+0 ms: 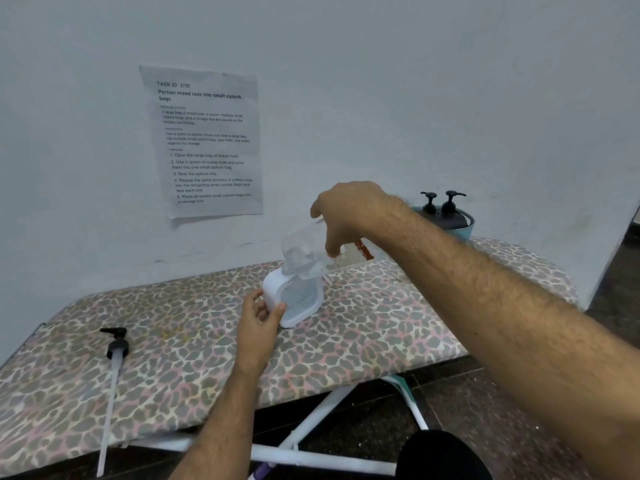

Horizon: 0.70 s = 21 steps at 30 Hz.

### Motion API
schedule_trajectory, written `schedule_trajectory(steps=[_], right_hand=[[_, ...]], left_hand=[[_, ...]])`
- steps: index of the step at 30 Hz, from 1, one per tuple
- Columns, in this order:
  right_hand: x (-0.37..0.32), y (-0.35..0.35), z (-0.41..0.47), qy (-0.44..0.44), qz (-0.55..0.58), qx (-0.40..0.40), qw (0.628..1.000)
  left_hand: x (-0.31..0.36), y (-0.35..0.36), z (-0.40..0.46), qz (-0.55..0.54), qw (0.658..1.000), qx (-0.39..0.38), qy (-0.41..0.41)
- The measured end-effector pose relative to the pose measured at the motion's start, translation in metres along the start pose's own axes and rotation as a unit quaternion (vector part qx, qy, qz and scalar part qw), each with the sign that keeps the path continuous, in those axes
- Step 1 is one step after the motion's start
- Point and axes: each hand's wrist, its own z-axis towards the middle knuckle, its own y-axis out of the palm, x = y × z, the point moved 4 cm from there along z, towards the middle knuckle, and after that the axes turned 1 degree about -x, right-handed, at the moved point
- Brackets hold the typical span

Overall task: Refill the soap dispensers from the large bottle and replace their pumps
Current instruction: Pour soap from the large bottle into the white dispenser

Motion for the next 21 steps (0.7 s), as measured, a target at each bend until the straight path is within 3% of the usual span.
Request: schedule_trajectory(steps=[21], right_hand=[[0.0013, 0.0005, 0.0082, 0.011, -0.034, 0.014, 0.999]], left_hand=[[-0.0027, -0.0017, 0.0011, 0.000, 1.000, 0.002, -0.002]])
